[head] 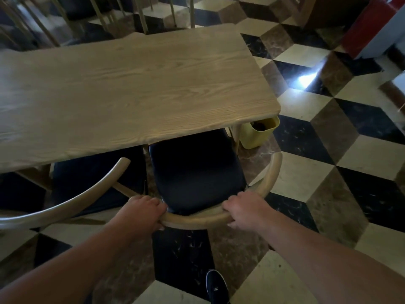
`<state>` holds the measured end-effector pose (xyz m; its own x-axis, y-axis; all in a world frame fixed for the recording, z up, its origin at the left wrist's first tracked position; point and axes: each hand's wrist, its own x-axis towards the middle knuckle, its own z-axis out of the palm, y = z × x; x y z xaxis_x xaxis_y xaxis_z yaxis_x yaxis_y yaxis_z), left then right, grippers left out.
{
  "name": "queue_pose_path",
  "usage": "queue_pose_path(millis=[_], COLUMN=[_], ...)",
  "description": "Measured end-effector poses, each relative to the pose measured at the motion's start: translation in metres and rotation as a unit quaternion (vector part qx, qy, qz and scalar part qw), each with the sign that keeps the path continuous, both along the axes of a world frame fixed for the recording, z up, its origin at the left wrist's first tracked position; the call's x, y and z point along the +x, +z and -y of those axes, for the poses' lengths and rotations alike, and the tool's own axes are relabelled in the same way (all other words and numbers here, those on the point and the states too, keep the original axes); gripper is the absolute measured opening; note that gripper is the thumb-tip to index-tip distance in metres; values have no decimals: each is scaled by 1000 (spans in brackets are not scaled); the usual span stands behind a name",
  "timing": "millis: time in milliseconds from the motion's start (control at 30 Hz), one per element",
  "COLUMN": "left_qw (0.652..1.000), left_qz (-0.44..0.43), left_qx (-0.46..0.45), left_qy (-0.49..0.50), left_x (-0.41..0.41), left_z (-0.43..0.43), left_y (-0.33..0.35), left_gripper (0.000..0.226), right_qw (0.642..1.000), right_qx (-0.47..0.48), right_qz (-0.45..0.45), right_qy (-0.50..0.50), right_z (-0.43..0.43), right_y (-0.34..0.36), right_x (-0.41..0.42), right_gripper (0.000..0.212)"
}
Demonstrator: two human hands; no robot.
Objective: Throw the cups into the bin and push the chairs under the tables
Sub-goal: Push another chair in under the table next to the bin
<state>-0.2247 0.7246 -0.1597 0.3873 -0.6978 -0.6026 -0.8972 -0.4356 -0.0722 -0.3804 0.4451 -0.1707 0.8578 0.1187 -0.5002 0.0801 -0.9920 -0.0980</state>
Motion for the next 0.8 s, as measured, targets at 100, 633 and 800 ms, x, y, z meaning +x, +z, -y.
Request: queue_pose_path(millis=[100, 633, 800], left_qw=[1000, 987, 946], left_qz=[22, 93, 92], left_qx=[-14, -124, -176], left_qy=[7, 37, 254], left_x=[14, 77, 101], left_z=[8, -12, -74], left_y=[3, -9, -13], left_gripper=[53, 52, 82], right_qw=[1000, 997, 997], right_qx=[3, -28, -1], right_qz=[5, 2, 9], right_qy=[-9, -69, -80], right_z=[7, 0, -47], right_y=[-1, 5, 8], right_x=[20, 85, 86], right_gripper=[33, 25, 33])
